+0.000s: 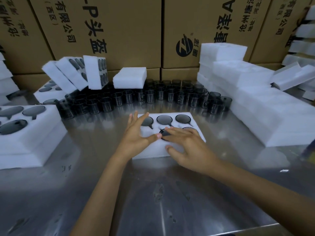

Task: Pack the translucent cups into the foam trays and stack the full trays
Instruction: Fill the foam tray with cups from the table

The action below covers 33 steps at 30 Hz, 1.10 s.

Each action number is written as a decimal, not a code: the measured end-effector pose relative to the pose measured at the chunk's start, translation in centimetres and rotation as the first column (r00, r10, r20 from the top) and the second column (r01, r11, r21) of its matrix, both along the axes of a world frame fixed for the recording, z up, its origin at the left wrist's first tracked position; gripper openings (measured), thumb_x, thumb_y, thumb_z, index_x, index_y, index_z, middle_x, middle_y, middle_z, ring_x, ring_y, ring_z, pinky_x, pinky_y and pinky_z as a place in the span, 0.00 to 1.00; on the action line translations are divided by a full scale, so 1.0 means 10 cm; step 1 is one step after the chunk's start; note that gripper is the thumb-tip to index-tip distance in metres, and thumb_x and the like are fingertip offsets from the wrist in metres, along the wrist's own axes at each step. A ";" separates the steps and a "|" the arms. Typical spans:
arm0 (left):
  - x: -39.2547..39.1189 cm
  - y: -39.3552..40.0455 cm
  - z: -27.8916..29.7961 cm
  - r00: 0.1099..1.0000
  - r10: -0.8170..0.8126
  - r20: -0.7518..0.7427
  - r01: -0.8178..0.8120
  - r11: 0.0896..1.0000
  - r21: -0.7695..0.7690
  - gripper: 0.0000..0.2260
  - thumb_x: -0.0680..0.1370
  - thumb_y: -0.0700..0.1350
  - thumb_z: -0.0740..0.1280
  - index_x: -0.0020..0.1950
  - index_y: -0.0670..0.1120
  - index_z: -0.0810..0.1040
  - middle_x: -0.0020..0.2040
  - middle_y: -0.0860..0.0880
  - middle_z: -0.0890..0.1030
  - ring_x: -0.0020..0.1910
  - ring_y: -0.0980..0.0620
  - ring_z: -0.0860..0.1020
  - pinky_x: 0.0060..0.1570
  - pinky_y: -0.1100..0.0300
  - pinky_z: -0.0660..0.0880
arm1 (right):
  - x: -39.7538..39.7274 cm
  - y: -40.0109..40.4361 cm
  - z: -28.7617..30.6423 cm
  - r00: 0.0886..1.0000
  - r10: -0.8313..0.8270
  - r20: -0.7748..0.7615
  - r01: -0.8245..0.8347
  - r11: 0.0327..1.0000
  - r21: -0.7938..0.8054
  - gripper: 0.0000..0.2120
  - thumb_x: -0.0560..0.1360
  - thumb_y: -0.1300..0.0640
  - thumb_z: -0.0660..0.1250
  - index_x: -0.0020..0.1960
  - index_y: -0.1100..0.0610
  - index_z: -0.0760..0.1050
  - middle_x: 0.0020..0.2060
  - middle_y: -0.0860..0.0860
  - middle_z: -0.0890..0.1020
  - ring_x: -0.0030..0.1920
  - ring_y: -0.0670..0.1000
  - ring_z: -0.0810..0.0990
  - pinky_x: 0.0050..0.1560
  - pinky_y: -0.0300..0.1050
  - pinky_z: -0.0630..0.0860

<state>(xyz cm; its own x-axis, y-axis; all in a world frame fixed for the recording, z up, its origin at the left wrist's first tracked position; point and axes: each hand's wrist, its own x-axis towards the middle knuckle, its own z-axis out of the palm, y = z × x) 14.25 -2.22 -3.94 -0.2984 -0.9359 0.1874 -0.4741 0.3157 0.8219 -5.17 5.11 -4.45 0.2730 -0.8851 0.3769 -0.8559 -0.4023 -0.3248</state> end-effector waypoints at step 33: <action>0.86 -1.25 -0.41 0.789 0.530 -0.312 -0.516 0.846 0.132 0.10 0.80 0.38 0.61 0.48 0.49 0.80 0.43 0.43 0.83 0.37 0.54 0.83 0.42 0.56 0.80 | 1.68 -2.64 0.25 0.984 0.112 -0.139 -0.069 0.958 0.278 0.07 0.76 0.59 0.67 0.51 0.56 0.70 0.53 0.55 0.74 0.51 0.58 0.76 0.50 0.53 0.75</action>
